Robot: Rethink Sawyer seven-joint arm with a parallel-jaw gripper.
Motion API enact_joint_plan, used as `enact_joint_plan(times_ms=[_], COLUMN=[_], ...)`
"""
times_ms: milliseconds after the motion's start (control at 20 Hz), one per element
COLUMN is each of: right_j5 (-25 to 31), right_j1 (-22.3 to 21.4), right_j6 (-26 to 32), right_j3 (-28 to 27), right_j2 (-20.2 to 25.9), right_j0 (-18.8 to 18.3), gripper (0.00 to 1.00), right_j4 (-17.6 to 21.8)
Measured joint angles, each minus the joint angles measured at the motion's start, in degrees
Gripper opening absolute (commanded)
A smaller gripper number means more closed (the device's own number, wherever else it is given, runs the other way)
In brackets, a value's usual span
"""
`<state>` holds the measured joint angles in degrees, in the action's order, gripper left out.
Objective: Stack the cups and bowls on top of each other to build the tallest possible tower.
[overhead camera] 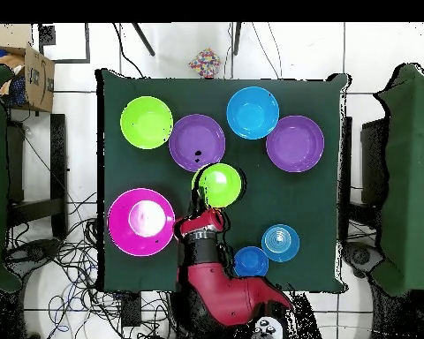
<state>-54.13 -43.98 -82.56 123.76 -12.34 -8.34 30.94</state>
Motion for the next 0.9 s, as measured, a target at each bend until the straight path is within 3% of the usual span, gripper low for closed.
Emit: enact_joint_plan(times_ms=[900], right_j5=[0.00], right_j1=[4.80], right_j6=[-0.02], right_j3=[-4.85], right_j2=[0.40], right_j0=[1.00], gripper=[0.00], right_j4=[-0.18])
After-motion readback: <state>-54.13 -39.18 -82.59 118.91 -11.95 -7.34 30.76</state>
